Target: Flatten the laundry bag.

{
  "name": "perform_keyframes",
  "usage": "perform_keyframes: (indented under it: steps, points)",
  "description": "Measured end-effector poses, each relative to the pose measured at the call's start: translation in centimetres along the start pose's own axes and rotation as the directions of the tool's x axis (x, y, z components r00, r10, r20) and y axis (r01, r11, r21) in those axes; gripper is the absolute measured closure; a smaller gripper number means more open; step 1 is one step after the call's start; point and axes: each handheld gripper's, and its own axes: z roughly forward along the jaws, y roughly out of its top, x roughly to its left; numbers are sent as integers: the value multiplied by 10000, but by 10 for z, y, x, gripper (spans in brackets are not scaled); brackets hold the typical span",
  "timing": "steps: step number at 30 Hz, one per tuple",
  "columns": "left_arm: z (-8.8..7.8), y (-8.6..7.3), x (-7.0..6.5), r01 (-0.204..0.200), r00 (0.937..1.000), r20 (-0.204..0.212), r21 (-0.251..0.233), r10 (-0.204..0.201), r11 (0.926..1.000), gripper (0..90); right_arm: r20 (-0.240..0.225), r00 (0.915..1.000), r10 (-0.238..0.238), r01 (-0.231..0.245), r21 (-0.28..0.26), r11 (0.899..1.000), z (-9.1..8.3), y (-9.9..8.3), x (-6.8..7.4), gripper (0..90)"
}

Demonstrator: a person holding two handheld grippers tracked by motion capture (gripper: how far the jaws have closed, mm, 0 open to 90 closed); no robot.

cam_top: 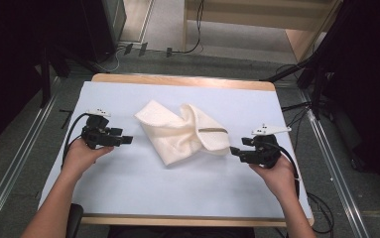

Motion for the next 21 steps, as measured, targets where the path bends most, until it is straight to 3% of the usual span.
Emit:
perform_keyframes:
  steps: [8, 10, 14, 21]
  points:
    - [-1, 9, -8, -55, 10000, 74, 34, 55, 10000, 364, -218, 9978, -620, 621, 42, 9981, 9, 5, 16, 338]
    - [0, 14, -11, -224, 9997, 97, -4, 224, 9997, 362, -178, 9973, -714, 716, 137, 9973, 13, 5, 19, 324]
    - [3, 25, -13, -194, 9996, 196, -92, 196, 9998, 354, -13, 9969, -785, 786, 306, 9964, 24, 6, 21, 298]
    - [5, 33, -16, -169, 9994, 311, -161, 174, 9997, 364, 173, 9931, -1161, 1159, 106, 9932, 42, 14, 26, 296]
